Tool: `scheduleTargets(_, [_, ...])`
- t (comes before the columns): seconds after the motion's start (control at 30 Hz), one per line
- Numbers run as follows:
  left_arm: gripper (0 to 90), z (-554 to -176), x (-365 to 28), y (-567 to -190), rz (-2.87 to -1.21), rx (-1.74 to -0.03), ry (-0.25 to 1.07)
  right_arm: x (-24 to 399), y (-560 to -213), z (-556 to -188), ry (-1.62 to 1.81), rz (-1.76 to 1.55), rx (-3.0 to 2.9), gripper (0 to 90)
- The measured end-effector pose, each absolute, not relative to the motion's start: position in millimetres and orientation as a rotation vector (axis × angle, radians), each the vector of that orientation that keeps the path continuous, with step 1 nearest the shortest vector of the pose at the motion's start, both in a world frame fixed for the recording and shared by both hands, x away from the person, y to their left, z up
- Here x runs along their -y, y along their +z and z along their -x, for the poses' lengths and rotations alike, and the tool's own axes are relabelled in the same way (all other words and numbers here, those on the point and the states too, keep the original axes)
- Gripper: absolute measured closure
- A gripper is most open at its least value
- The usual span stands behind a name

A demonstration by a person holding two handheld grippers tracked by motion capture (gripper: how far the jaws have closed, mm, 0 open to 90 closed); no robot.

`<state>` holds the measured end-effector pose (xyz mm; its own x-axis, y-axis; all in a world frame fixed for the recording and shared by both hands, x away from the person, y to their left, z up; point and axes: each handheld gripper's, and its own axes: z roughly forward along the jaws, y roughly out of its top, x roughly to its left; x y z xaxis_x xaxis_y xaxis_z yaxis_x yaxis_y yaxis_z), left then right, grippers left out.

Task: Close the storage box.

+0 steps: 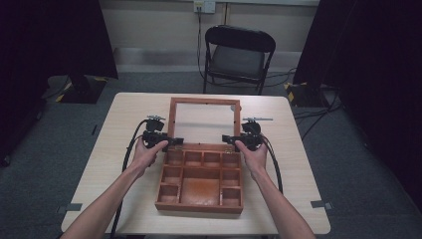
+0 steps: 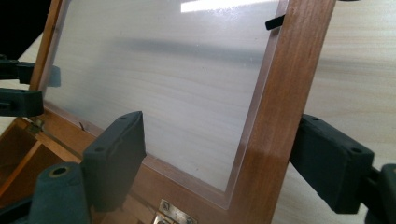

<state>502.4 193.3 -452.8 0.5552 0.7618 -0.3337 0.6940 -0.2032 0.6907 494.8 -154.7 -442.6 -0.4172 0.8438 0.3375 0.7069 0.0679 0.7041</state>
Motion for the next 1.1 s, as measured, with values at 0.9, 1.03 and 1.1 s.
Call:
scheduleTargets(0.9, [45.3,-495.5,-204.0,-443.5,-1.892,-1.141,0.135,164.9,-430.2,-484.5,1.401,-1.568,-2.138,25.5])
scheduleTargets(1.03, [46.9,-495.1,-205.7,-442.5,-1.887,-1.135,0.134,165.8,-429.2,-483.2,1.412,-1.564,-2.134,25.8])
scheduleTargets(1.1, [48.1,-494.9,-207.7,-441.9,-1.874,-1.136,0.118,166.1,-428.4,-481.9,1.416,-1.563,-2.130,26.4])
